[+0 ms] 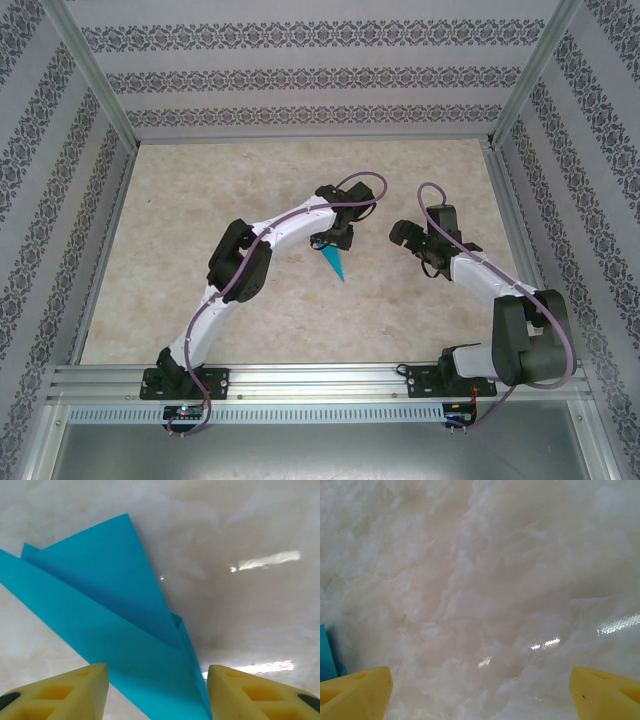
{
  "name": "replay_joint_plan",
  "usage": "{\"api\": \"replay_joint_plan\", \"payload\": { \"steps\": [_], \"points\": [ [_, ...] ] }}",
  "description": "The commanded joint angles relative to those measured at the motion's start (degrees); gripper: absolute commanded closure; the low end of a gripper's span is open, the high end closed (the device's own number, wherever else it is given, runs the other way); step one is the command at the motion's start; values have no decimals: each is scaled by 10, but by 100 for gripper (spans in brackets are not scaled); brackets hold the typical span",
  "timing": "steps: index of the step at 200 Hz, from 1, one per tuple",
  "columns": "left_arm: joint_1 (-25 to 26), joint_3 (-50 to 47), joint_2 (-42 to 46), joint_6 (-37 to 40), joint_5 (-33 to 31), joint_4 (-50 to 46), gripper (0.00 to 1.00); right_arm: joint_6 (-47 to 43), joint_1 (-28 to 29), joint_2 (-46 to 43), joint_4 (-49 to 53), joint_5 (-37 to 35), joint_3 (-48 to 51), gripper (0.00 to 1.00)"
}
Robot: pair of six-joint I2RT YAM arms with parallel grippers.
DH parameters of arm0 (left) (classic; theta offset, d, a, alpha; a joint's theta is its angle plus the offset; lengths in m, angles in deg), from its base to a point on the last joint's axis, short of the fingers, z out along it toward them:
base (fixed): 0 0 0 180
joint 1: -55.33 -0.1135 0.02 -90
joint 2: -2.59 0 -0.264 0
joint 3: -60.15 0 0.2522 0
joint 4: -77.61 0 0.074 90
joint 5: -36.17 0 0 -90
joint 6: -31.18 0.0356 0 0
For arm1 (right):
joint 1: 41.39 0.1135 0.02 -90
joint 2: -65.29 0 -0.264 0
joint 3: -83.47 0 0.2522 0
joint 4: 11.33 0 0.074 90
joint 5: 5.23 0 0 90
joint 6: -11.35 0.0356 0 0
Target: Fold a paper plane with a square sheet of paper (pick it up from the middle)
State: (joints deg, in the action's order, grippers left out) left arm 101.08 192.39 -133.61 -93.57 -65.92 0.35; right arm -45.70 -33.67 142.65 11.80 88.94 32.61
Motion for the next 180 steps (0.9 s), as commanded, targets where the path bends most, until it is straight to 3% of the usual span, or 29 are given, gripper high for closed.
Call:
{"api": "replay_joint_plan", "payload": {
  "steps": [1,61,137,180],
  "points": [
    [-2,24,5,0,-34,-48,47,4,-4,2,-14,1,3,9],
    [-3,2,36,-13,-61,-44,60,6,-4,21,-19,15,-2,10],
    [-4,-15,59,-19,-59,-32,98,6,-4,25,-21,19,-3,11],
    [-5,-63,147,-6,-25,23,100,3,-4,10,-53,52,7,11]
  ]
}}
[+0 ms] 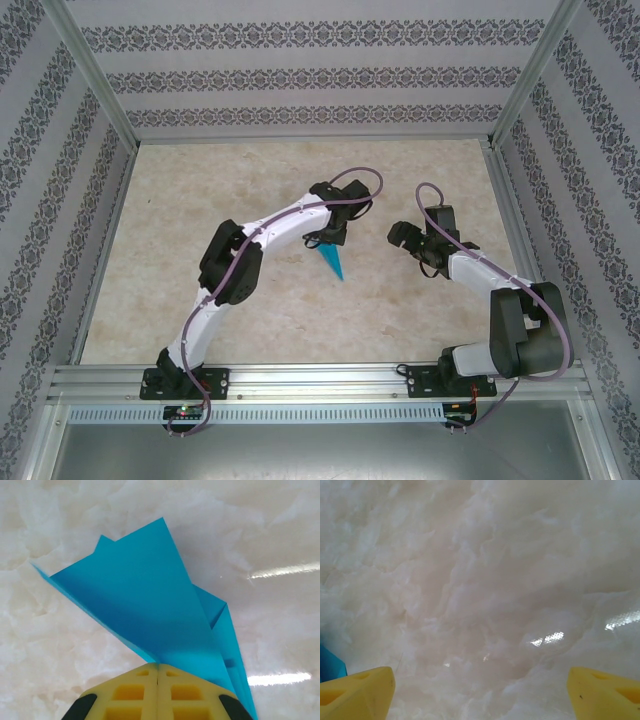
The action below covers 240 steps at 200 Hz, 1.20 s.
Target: Fold a paper plane with a square sheet of paper (pick it up from the middle)
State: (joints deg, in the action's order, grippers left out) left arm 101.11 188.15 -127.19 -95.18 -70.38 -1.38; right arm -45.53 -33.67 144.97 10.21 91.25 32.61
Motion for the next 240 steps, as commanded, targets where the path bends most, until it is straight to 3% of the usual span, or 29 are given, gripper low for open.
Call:
{"api": "replay_joint_plan", "payload": {
  "steps": [1,65,121,145,174,240],
  "points": [
    [-5,-22,85,11,21,42,100,2,-4,-14,-38,30,7,11],
    [-28,-160,186,46,188,237,100,17,0,-95,-53,75,38,12],
    [-54,-275,174,1,339,444,100,63,58,-124,-7,55,36,24],
    [-69,-313,160,-34,386,525,100,81,97,-113,-6,53,27,38],
    [-85,-362,152,-76,420,603,100,104,141,-72,-18,55,12,54],
    [-103,-429,151,-93,427,660,100,113,191,42,-40,76,-41,68]
  ]
}}
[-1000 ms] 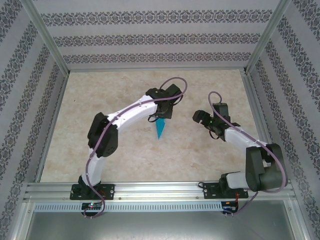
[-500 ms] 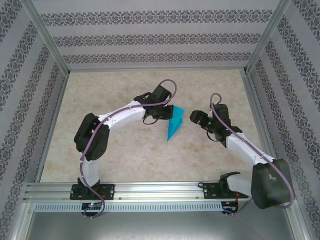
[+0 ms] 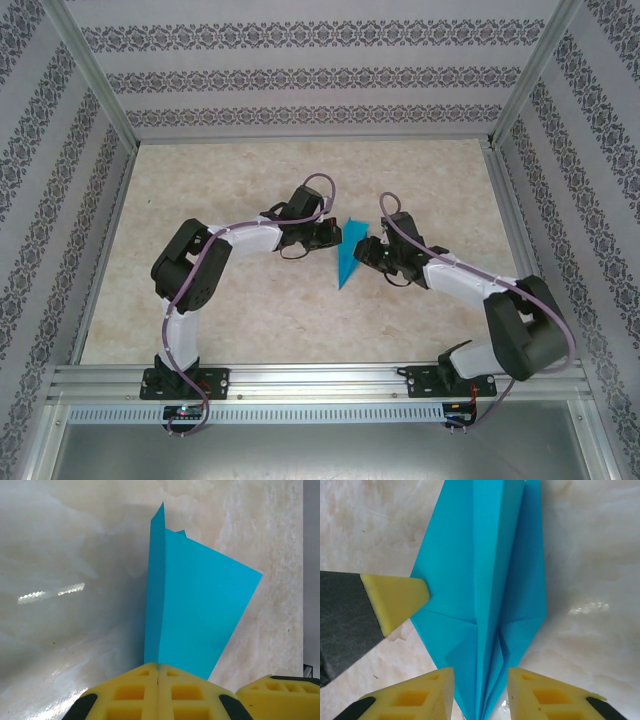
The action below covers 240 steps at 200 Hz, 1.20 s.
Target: Fold a paper plane with a square sheet of paper (pick it up from the middle)
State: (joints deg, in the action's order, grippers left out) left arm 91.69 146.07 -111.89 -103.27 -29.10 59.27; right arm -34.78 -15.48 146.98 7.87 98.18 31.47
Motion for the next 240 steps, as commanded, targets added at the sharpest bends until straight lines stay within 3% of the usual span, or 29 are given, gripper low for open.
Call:
{"api": "replay_joint_plan", "payload": {
  "steps": [1,43,106,240],
  "points": [
    [-8,-9,-1,-12,14,54,100,6,9,25,-18,7,-31,68],
    [-11,-18,-3,-12,13,56,100,2,16,59,-2,-8,-51,68],
    [-17,-24,-7,-12,15,56,100,-26,26,93,28,-38,-67,57],
    [-19,-21,-19,-12,19,53,100,-7,40,113,-24,14,-60,40]
  ]
}}
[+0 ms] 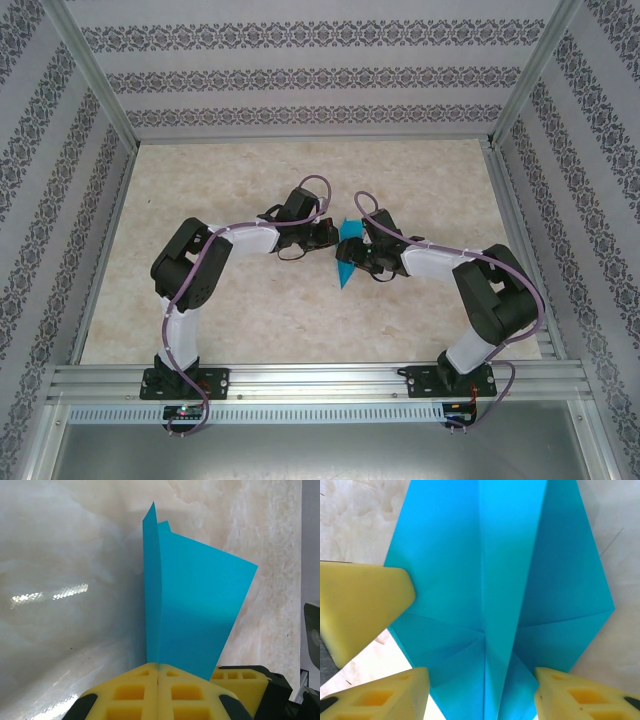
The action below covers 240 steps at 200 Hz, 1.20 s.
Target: Fold a paper plane with a square sheet of paper (pick it up from the middle)
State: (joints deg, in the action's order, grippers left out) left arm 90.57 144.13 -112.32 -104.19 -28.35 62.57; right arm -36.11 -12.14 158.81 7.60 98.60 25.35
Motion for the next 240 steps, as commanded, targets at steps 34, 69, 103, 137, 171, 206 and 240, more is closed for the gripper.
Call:
{"api": "replay_joint_plan", "payload": {
  "steps": [34,69,103,137,171,206,240],
  "points": [
    [-9,-2,-15,-3,14,21,100,3,9,0,-20,10,1,37],
    [-8,-3,-15,-4,14,21,100,2,9,6,6,-8,-7,47],
    [-9,-5,-14,-4,14,21,100,4,10,13,25,-21,-15,59],
    [-10,-8,-13,-5,13,22,100,12,12,21,29,-23,-24,72],
    [-11,-11,-11,-8,12,22,100,20,15,32,26,-25,-31,78],
    [-20,-14,16,-12,-1,-8,81,7,16,23,76,-59,-48,96],
    [-43,-25,67,0,-35,-54,59,-57,16,-3,191,-108,-89,100]
  ]
}}
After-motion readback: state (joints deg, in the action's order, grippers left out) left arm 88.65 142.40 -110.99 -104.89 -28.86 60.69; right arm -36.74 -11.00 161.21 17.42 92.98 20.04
